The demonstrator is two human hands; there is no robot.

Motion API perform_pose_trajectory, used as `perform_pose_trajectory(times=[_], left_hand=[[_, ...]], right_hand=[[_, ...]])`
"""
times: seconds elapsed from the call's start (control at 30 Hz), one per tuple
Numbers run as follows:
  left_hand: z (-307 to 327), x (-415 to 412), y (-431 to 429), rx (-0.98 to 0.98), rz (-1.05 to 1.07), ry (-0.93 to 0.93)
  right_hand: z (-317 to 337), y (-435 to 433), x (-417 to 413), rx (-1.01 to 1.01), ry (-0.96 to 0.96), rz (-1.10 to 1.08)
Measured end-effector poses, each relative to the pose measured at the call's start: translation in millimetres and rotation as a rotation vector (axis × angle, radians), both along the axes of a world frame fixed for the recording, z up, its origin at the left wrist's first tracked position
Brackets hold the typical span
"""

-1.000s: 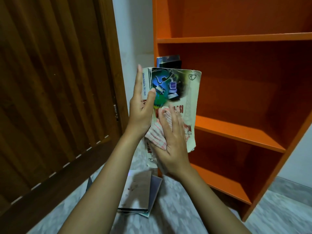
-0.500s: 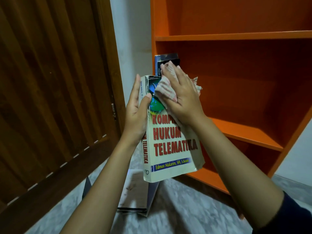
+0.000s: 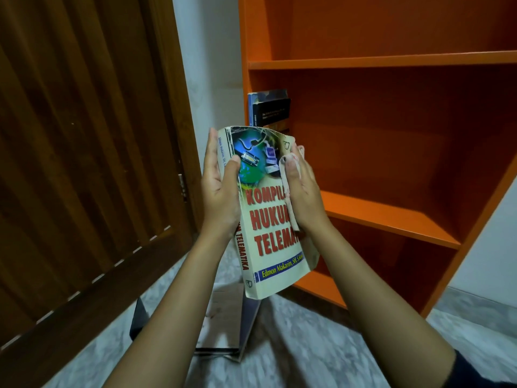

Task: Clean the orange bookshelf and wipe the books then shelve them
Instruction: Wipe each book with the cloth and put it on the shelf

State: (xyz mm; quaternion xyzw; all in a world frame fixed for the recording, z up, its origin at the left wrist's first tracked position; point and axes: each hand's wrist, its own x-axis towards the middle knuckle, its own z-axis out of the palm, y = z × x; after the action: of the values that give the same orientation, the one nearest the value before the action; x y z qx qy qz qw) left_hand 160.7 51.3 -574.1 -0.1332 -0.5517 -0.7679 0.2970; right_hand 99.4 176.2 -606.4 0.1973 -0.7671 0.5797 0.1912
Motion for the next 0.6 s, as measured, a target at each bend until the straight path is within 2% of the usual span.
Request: perform_pose_trajectory(times=[0.2, 0.33, 0.6], left_hand=[[6, -7, -7, 0.007, 0.089, 0.064], [7, -11, -9, -0.010, 0.071, 0.083], [13, -31, -10, -0.044, 0.069, 0.145]], right_hand=[[-47, -1, 12, -0.172, -0.005, 0.100], [-60, 0, 19, -0.254, -0.001, 0.132], [-88, 7, 6, -0.311, 0.036, 0.118]])
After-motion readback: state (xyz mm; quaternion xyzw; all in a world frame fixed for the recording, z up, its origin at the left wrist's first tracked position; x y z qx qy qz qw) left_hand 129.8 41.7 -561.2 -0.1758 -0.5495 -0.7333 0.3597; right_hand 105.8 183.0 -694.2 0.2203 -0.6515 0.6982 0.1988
